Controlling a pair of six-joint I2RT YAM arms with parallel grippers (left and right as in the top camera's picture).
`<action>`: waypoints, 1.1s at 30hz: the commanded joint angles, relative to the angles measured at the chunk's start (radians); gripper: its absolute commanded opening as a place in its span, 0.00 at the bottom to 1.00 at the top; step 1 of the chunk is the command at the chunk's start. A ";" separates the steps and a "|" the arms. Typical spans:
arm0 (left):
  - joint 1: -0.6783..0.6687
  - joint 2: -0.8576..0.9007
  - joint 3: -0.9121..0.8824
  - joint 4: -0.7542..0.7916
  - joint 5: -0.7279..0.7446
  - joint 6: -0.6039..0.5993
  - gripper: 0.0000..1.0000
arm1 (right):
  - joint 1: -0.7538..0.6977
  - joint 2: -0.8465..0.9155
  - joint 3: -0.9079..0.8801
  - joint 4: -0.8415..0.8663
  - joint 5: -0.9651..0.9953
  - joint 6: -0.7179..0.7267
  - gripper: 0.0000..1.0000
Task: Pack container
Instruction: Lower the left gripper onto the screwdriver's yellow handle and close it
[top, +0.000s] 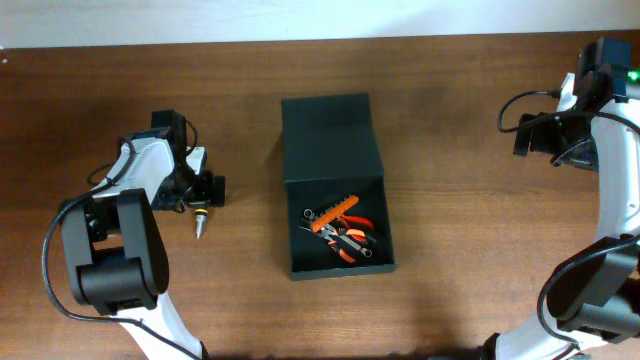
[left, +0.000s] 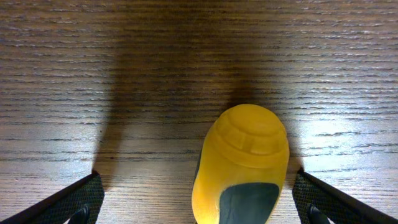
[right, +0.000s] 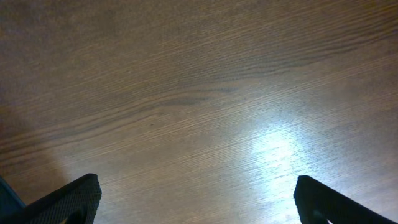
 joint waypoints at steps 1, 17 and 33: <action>0.005 0.032 -0.007 -0.002 0.019 0.016 0.99 | -0.002 -0.002 0.001 0.003 0.001 0.013 0.99; 0.005 0.032 -0.007 0.050 0.039 0.017 0.81 | -0.002 -0.002 0.001 0.003 0.001 0.013 0.99; 0.005 0.032 -0.007 0.051 0.104 0.016 0.41 | -0.002 -0.002 0.001 0.003 0.001 0.013 0.99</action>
